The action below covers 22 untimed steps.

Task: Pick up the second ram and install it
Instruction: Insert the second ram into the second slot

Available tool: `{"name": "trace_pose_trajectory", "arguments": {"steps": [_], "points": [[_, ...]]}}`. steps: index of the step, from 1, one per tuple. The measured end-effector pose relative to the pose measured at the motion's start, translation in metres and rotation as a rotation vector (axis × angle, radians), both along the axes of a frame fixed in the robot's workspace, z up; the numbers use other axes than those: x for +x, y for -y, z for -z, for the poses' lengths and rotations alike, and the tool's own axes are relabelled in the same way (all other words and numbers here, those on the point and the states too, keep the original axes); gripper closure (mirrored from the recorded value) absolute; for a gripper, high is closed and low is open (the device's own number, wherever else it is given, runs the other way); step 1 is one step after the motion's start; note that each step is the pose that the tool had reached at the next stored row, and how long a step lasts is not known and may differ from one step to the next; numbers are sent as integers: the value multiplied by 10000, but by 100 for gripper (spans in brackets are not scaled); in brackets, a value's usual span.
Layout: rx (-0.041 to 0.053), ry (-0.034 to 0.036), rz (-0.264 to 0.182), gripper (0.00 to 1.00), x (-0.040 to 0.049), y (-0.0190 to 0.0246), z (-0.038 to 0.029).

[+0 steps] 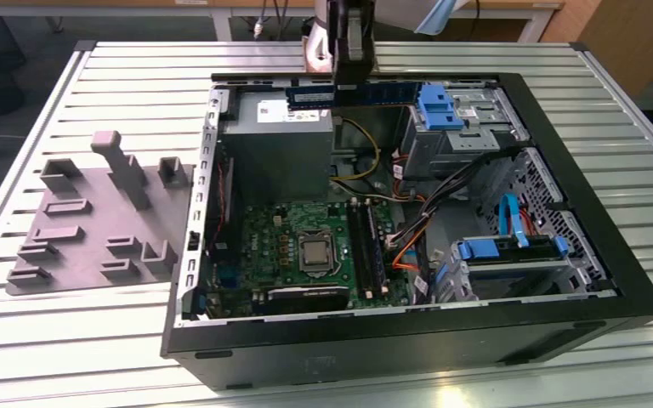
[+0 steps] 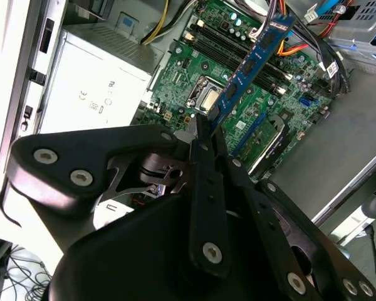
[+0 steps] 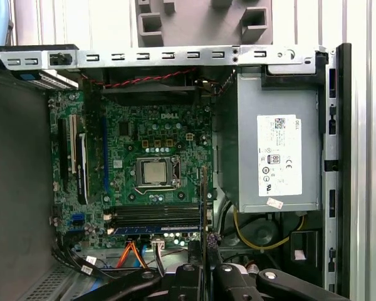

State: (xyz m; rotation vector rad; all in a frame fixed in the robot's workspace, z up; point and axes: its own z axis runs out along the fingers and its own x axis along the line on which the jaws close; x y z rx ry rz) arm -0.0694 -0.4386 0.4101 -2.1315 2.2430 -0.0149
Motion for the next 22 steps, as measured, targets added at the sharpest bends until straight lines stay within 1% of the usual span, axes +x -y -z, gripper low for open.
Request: {"name": "trace_pose_trajectory", "arguments": {"steps": [2,3,19,21,22], "points": [[-1,0,72,86,0,0,1],[0,1,187,86,0,0,3],[-16,1,2552,86,0,0,26],[-18,0,2789,86,0,0,27],[-17,0,2836,86,0,1,27]]}}
